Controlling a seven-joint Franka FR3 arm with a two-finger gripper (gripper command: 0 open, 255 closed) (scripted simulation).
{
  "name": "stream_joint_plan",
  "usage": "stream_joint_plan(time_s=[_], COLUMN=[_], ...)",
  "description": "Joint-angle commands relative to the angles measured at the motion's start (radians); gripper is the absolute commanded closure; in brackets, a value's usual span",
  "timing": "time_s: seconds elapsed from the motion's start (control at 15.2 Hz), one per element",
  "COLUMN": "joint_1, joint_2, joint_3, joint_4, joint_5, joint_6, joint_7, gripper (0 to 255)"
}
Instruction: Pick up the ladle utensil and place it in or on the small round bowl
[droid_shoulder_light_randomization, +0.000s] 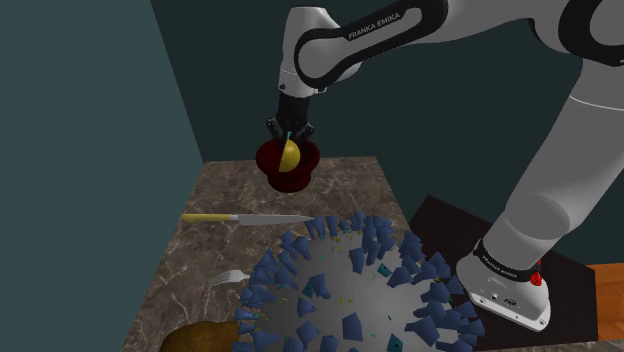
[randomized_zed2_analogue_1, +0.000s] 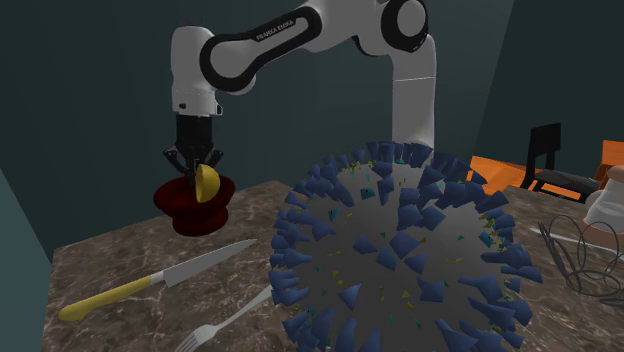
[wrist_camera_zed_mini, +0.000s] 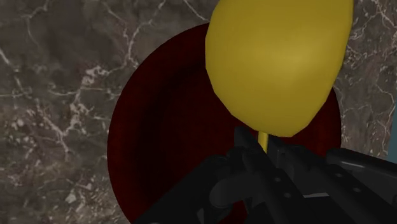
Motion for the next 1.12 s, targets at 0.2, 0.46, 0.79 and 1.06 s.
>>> stream_joint_plan(time_s=[0.2,0.46,0.79,1.06], joint_1=[0.001,0.003,-0.003,-0.015], joint_2=[0.004,0.003,-0.012,-0.052], joint_3=[0.001,0.002,-0.001,-0.006], joint_4=[-0.009,-0.011,0.007,0.058], joint_5=[0.0,0.0,0.008,0.028], joint_6=[0.004,0.005,-0.027,-0.115], joint_7=[0.0,0.003,-0.006,-0.02], gripper=[255,0,0,0])
